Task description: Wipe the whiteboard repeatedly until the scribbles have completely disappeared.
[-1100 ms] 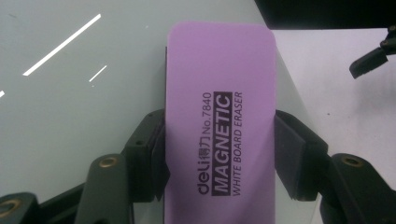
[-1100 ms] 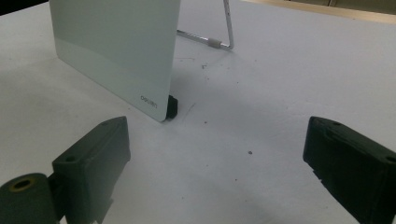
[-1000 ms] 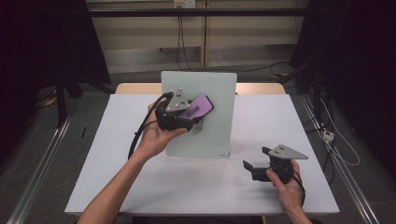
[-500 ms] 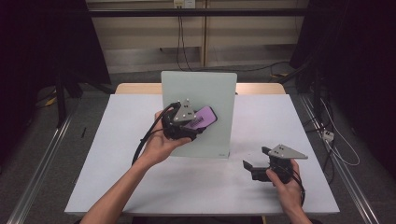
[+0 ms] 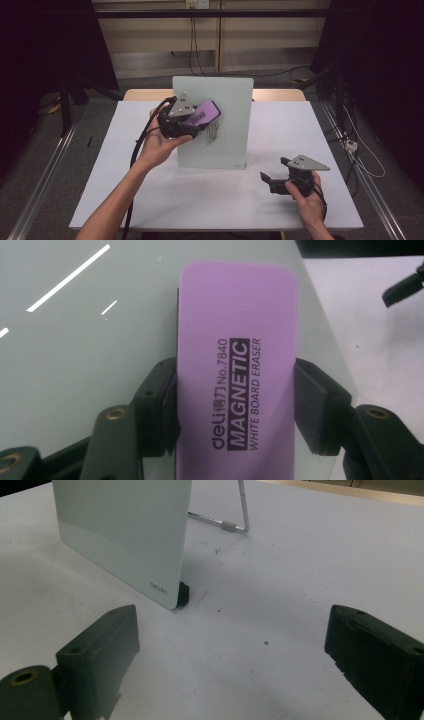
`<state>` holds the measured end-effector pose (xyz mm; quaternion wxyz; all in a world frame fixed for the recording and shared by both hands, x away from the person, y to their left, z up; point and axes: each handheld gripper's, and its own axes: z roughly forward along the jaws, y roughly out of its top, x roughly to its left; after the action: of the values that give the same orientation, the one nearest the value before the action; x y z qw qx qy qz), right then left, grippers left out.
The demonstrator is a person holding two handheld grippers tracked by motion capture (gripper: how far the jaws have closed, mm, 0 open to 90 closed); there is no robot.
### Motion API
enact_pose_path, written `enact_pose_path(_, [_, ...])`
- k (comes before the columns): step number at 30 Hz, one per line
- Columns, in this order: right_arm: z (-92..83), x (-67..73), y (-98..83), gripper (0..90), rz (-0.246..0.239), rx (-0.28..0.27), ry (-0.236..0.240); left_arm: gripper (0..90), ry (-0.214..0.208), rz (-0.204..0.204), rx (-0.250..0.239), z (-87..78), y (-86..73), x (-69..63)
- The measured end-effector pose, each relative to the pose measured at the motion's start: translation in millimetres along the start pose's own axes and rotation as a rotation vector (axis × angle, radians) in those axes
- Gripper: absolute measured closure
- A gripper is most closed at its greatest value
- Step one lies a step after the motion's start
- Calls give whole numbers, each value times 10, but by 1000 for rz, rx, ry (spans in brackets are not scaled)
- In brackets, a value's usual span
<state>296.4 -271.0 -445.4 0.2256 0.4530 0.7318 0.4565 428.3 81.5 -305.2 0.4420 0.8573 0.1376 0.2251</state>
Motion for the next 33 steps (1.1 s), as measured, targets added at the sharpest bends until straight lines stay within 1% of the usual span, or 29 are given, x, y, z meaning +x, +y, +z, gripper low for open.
enact_pose_path(2, [2, 0, 2, 72, 0, 0, -1, 412, 12, -7, -6, -38, 11, 36])
enact_pose_path(4, [1, 0, 2, 72, 0, -1, -2, 412, 13, -15, -14, -50, 7, 53])
enact_pose_path(7, [2, -5, 1, 72, 0, -1, -2, 412, 23, -5, -8, -39, 18, 37])
enact_pose_path(8, [4, -4, 1, 72, 0, 1, -2, 412, 23, -7, -9, -31, 27, 29])
enact_pose_path(12, [8, -1, 3, 72, 0, 3, -1, 412, 22, 4, -6, 6, 99, 13])
enact_pose_path(16, [7, 1, 5, 71, -3, 1, 0, 412, 21, 21, -4, 59, 128, -35])
enact_pose_path(21, [4, -2, 2, 71, -1, 2, 1, 412, 1, 32, 5, 139, 144, -102])
enact_pose_path(23, [6, 0, 4, 72, -3, 0, 2, 411, -3, 39, 13, 160, 153, -126])
enact_pose_path(29, [4, 6, 4, 72, -2, 0, 3, 411, -10, 87, 57, 240, 138, -239])
enact_pose_path(33, [0, 8, 3, 72, -3, 0, 4, 410, -22, 98, 73, 291, 89, -305])
